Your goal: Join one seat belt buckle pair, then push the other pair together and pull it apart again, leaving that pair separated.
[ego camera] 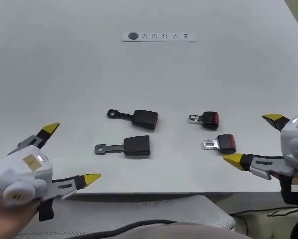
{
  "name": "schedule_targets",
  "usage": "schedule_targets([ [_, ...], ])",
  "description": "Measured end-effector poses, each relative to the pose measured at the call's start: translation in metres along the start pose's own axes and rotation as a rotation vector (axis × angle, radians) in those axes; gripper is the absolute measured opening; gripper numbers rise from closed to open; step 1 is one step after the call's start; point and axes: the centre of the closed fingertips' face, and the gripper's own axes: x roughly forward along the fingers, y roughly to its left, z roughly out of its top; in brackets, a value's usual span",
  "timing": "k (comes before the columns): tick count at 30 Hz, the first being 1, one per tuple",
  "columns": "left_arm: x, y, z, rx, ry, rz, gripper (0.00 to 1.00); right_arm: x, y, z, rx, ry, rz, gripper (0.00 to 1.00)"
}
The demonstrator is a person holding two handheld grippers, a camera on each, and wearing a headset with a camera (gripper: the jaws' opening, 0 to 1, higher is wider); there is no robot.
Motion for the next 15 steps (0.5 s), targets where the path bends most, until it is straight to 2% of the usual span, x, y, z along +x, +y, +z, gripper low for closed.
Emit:
schedule_targets([
  [6,0.0003,-0.0011,-0.0009,0.006,0.005,-0.005,0.96,0.0018,0.0,-0.0022,-0.016,0.009,0.006,0.78],
  [10,0.0003,-0.0008,-0.0062,-0.007,0.036,-0.012,0.92,0.0006,0.0029,-0.0033,-0.026,0.012,0.012,0.74],
  [15,-0.0004,-0.0064,-0.0064,0.007,0.047,-0.044,0.88,-0.0002,0.0063,-0.0043,-0.059,0.018,0.024,0.71],
])
